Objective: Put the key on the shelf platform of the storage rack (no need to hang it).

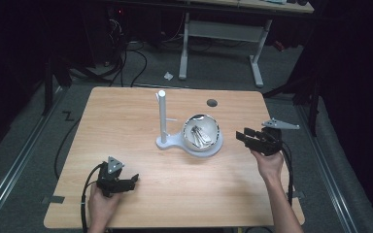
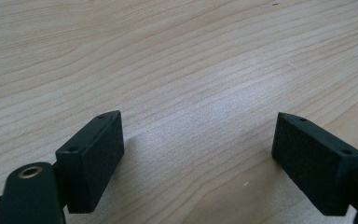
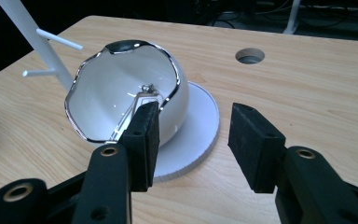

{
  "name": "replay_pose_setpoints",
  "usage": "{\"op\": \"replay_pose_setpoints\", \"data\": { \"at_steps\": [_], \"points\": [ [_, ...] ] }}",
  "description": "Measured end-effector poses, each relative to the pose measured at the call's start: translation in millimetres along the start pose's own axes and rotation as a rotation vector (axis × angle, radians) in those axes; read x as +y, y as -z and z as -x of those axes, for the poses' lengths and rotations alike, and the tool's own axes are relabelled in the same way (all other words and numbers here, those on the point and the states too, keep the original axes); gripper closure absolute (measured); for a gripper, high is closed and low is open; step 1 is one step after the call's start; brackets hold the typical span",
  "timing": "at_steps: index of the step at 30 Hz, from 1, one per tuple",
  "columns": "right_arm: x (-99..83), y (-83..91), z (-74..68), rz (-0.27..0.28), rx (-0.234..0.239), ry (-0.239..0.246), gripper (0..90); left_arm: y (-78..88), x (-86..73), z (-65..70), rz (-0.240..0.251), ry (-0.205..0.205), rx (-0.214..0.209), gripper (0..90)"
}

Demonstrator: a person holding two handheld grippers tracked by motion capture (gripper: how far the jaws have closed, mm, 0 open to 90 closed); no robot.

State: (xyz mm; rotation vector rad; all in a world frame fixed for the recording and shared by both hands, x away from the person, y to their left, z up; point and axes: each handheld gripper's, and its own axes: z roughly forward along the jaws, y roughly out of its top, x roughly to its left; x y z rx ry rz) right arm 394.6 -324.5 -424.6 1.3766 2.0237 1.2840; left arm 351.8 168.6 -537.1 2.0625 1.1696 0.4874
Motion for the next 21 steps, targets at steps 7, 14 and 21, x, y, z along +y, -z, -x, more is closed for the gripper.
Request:
{"op": "replay_pose_setpoints", "data": {
  "at_steps": [7, 14, 21],
  "points": [
    [-17.6, 12.4, 6.0, 0.014, -0.012, -0.022, 53.4, -0.1, 0.0, 0.1, 0.000, 0.000, 0.000, 17.1],
    [-26.2, 19.5, 6.6, 0.024, -0.012, -0.027, 53.4, -0.1, 0.0, 0.2, 0.001, 0.001, 0.001, 17.1],
    [-34.4, 24.7, 5.1, 0.038, 0.001, -0.035, 53.4, -0.1, 0.0, 0.2, 0.001, 0.001, 0.001, 17.1]
  ]
}}
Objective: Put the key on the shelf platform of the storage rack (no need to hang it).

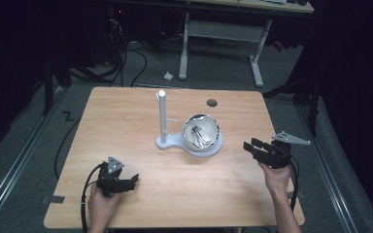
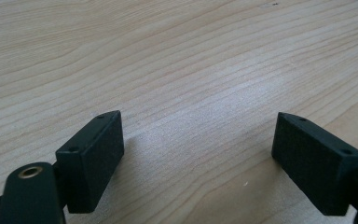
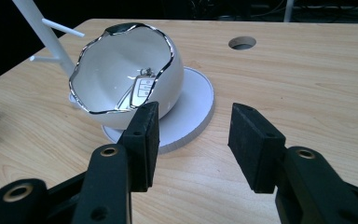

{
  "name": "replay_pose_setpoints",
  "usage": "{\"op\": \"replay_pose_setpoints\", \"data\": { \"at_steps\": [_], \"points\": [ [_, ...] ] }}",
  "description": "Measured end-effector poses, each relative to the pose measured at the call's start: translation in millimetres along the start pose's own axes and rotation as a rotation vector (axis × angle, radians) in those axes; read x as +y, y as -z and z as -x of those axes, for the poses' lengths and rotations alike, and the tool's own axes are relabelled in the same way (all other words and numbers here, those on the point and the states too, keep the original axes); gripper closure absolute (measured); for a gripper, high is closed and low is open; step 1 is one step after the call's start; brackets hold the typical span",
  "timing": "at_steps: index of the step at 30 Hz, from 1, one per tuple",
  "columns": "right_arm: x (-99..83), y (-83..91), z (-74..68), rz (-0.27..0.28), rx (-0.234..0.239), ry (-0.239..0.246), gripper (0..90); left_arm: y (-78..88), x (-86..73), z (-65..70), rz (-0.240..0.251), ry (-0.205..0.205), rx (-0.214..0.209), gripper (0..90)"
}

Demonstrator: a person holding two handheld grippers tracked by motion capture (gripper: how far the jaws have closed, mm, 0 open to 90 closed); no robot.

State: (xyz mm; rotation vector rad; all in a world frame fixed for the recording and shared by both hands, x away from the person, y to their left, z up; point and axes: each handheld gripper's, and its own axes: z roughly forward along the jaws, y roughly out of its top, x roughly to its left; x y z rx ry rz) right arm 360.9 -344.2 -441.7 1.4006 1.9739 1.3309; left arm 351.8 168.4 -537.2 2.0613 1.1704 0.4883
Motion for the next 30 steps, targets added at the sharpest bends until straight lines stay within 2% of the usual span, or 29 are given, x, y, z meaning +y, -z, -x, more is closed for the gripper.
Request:
{"op": "replay_pose_setpoints", "data": {
  "at_steps": [17, 30],
  "points": [
    [-16.6, 3.5, -15.6, 0.018, 0.041, 0.008, 53.3, 0.1, 0.0, 0.1, -0.001, 0.000, 0.000, 17.1],
    [-31.1, -4.2, -28.5, 0.006, 0.084, 0.005, 53.3, 0.1, -0.1, 0.1, 0.000, 0.000, 0.001, 17.1]
  ]
}}
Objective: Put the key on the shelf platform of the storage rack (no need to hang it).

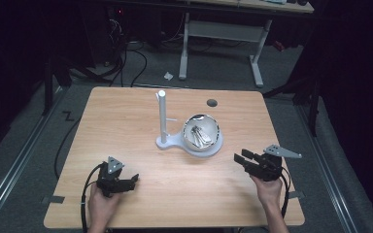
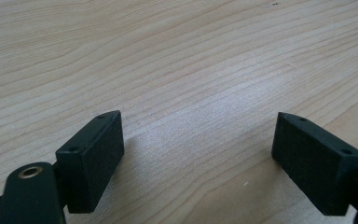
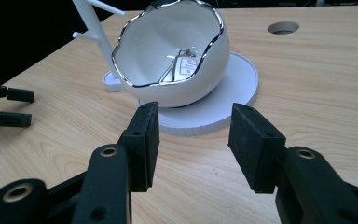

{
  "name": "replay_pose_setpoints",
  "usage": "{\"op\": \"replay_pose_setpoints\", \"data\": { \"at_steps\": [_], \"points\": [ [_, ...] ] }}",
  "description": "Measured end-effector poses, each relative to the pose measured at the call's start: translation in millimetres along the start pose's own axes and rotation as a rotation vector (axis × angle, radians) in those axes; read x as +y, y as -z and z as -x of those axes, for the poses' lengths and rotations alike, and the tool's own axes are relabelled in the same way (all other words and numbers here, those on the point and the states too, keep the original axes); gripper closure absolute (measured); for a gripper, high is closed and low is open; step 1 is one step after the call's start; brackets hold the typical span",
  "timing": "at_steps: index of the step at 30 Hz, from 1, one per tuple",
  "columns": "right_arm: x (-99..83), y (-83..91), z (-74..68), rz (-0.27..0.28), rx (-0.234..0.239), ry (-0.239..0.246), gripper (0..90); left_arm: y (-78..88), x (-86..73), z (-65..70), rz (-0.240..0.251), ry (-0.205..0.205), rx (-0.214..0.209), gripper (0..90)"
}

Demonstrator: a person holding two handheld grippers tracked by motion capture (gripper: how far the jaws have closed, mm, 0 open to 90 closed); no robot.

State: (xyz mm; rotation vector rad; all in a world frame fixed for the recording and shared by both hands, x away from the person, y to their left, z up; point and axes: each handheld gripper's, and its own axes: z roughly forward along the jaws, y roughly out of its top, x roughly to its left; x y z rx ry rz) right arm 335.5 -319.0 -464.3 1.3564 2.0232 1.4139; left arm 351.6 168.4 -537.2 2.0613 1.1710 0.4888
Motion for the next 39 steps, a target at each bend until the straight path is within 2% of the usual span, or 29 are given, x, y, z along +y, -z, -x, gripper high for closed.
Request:
{"op": "replay_pose_setpoints", "data": {
  "at_steps": [27, 39],
  "points": [
    [-23.8, -21.8, -19.4, -0.050, 0.053, 0.007, 52.9, 0.2, -0.2, 0.1, 0.001, 0.000, 0.000, 17.1],
    [-30.1, -26.8, -30.4, -0.074, 0.065, 0.035, 52.1, 0.2, -0.2, 0.1, 0.000, 0.000, 0.000, 17.1]
  ]
}}
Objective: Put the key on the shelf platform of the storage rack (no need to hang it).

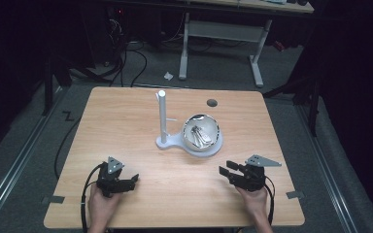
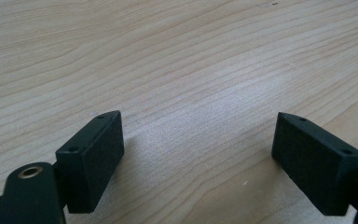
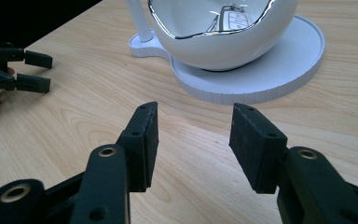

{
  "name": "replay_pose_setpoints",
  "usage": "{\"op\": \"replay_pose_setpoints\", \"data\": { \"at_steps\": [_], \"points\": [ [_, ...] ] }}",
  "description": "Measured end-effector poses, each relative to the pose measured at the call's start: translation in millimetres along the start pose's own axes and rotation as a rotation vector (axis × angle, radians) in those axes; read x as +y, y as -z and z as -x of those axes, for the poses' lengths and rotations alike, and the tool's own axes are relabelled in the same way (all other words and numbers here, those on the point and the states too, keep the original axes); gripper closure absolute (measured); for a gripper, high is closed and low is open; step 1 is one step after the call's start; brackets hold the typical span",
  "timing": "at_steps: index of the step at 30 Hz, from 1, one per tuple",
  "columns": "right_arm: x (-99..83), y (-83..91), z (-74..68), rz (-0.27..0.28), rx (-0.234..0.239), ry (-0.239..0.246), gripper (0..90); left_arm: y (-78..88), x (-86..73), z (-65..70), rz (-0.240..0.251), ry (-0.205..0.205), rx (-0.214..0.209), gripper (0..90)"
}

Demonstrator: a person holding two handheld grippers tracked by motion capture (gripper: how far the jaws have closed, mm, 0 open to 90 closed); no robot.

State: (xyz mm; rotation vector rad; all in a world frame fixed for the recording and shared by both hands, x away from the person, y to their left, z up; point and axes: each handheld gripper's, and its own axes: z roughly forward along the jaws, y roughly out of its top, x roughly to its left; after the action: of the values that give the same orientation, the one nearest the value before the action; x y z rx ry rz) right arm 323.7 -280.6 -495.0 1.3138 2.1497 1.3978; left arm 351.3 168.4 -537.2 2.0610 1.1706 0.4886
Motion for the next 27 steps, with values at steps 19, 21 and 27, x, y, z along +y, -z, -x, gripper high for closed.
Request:
{"op": "replay_pose_setpoints", "data": {
  "at_steps": [19, 21, 27],
  "points": [
    [-10.2, -27.6, -19.7, -0.063, 0.015, 0.041, 51.9, 0.1, 0.0, 0.1, 0.000, 0.000, 0.000, 17.1],
    [-10.4, -28.0, -20.2, -0.065, 0.014, 0.046, 51.9, 0.1, 0.0, 0.1, 0.000, 0.000, 0.000, 17.1],
    [-12.8, -32.9, -26.1, -0.099, -0.009, 0.085, 51.4, 0.1, 0.0, 0.0, 0.000, 0.000, 0.000, 17.1]
  ]
}}
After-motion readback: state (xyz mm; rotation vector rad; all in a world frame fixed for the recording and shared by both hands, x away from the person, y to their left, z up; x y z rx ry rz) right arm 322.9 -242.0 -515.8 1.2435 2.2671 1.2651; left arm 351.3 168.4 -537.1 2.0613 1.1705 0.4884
